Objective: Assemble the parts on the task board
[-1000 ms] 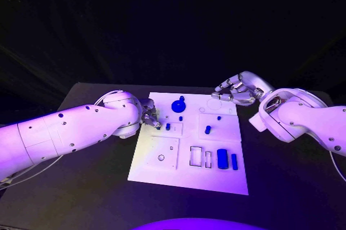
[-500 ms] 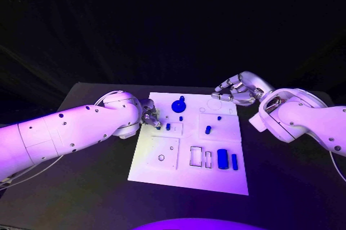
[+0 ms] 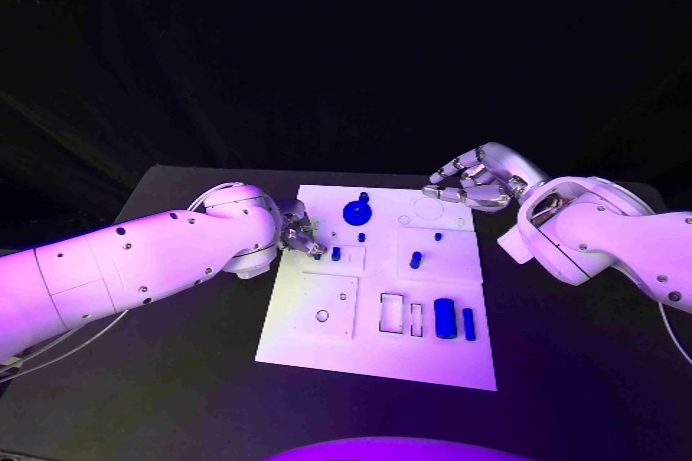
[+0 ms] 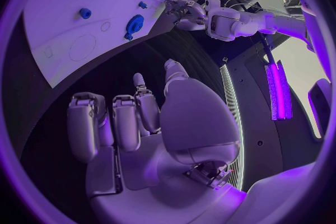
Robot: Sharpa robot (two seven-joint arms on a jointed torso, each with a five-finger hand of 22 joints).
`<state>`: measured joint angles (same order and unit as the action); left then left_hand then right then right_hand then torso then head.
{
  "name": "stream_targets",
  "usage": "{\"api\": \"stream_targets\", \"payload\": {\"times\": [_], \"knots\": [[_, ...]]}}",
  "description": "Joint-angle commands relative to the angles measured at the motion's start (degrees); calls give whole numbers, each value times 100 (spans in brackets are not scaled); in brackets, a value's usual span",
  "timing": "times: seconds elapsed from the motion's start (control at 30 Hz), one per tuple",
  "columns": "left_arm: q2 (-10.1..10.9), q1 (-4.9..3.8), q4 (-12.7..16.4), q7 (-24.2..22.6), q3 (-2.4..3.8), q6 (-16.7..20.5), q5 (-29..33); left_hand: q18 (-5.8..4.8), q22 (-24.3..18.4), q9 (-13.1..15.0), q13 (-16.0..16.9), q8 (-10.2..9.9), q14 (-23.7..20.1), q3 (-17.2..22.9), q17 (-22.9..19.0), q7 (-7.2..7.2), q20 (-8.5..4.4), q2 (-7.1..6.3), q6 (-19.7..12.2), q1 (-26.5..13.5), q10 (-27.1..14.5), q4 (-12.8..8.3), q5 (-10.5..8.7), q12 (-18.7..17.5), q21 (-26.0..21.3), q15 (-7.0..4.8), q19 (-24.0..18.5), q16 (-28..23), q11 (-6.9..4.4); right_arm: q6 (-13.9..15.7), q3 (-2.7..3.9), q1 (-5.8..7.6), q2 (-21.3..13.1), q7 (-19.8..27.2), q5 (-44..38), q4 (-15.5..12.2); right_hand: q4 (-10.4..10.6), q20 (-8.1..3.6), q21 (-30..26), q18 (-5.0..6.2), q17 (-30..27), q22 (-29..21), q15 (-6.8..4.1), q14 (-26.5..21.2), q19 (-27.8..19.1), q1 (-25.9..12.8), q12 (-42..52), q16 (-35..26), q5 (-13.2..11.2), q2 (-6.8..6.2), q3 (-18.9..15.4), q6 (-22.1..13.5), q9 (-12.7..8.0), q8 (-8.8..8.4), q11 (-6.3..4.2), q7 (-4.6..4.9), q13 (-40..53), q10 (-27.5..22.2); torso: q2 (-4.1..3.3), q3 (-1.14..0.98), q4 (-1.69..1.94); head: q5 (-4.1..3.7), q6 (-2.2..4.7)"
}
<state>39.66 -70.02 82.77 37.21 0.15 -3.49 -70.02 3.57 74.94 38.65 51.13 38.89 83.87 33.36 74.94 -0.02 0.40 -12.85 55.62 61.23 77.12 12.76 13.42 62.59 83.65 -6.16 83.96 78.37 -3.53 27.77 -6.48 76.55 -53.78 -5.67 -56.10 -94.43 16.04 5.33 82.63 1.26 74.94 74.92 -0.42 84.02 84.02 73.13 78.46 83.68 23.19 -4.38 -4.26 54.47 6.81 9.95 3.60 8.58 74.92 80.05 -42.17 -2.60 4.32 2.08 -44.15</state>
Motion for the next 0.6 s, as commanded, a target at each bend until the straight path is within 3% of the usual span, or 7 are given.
{"api": "stream_targets", "payload": {"times": [0.03,0.37,0.6], "knots": [[2,6,-1,11,-3,51,100,-91,346,15,15,-30,301,-132,258,27,-50,48,15,-4,-18,63,-17,48,-6,-30,27,-4,1,-27,1,-3,1,47,-13,1,7,-30,-25,61,576,950,-51,371,258,-12,-16,-32,25,64,-28,-19,-8,27,-14,-33,432,-6,0,0,2,-4,5],[32,7,26,-15,5,367,173,-86,324,37,-26,-83,302,-542,258,43,-48,109,25,-34,-51,354,-9,25,-24,-21,21,-6,14,-31,1,-3,5,50,-13,10,7,-30,-25,61,576,950,-51,371,258,-12,-16,-32,25,64,-28,-19,-8,27,-14,-33,432,-6,-3,0,0,0,17],[94,7,99,-37,51,610,249,-84,317,52,-116,-124,302,-963,259,58,-37,262,41,-270,-90,403,-2,-21,-33,-9,21,-6,29,-33,1,-5,7,54,-13,16,13,-30,-23,60,573,952,-51,370,259,-21,-16,-35,29,67,-34,-20,-9,27,-13,-33,432,-7,0,0,4,-2,9]]}}
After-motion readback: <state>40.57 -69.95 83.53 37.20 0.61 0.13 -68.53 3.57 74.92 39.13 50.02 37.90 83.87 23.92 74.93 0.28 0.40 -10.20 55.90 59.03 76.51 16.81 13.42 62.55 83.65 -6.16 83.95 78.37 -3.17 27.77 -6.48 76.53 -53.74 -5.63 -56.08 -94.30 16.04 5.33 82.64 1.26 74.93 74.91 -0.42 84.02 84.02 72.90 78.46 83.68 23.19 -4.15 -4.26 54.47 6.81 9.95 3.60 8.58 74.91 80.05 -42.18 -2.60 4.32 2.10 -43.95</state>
